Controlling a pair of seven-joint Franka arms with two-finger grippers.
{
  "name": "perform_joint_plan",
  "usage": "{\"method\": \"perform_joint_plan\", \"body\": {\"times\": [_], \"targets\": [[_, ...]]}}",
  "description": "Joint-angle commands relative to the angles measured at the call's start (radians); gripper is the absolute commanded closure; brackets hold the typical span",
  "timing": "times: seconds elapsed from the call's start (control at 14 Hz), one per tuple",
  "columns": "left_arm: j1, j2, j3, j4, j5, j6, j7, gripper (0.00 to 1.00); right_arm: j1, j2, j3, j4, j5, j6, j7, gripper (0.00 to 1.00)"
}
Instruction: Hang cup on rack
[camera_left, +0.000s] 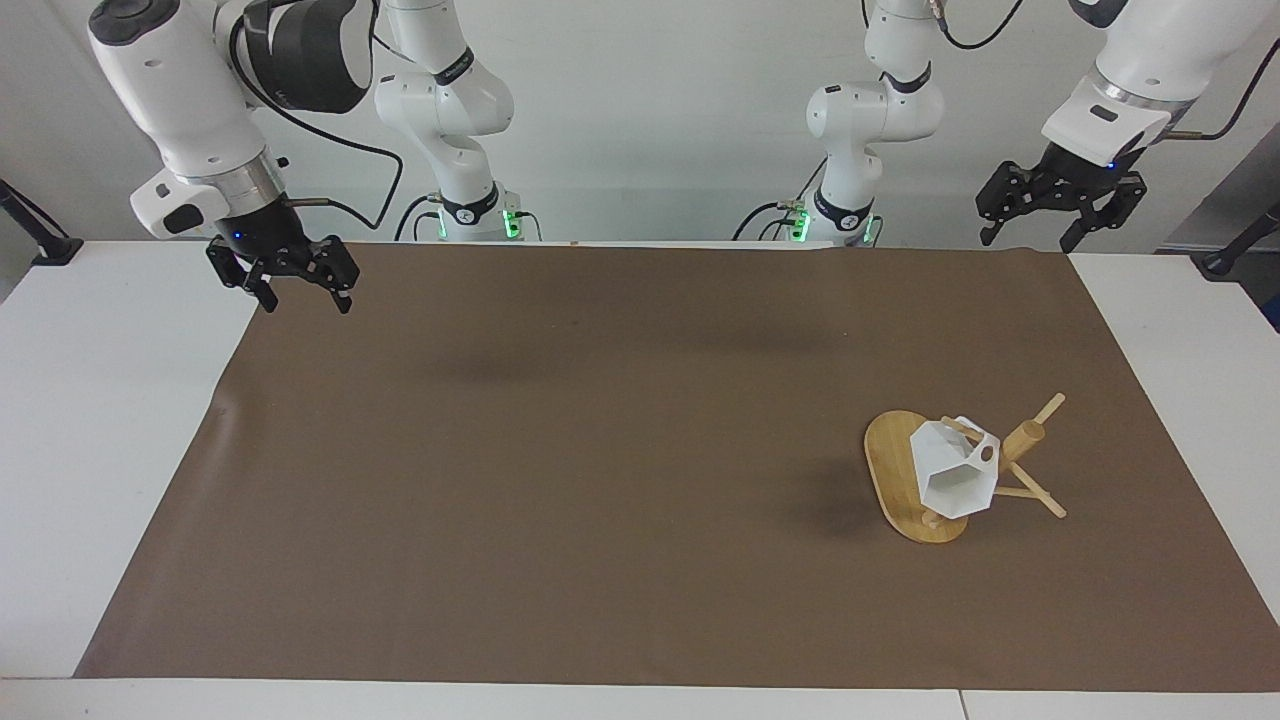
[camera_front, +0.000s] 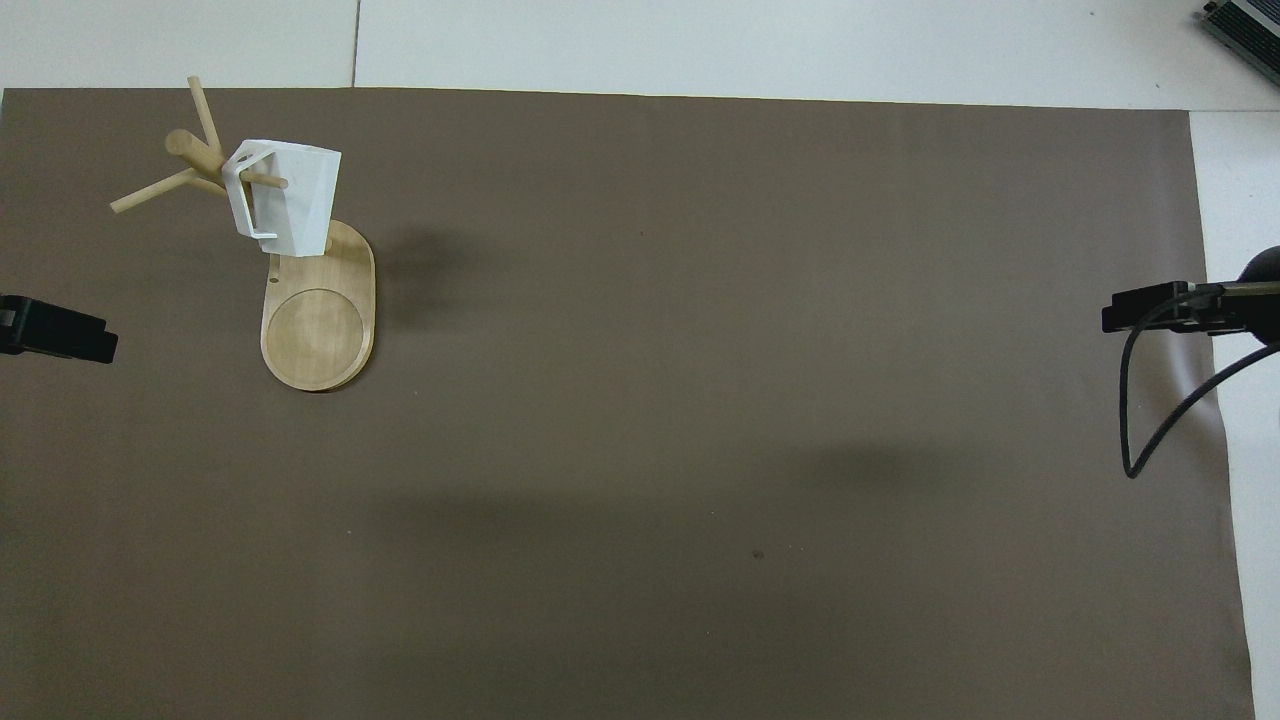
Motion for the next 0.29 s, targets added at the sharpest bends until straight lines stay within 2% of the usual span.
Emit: {"method": "perform_joint_plan", "body": {"times": [0.0,0.21], "targets": [[0.014,-0.031,-0.010,-0.034,0.010,-0.001,-0.001,0.00,-0.005,-0.010,0.005,-0.011,0.000,0.002,0.014,0.00],[0.011,-0.034,-0.008,-0.037,0.011,-0.006,-0.004,0.00,-0.005,-0.010,0.005,-0.011,0.000,0.002,0.014,0.00]]}}
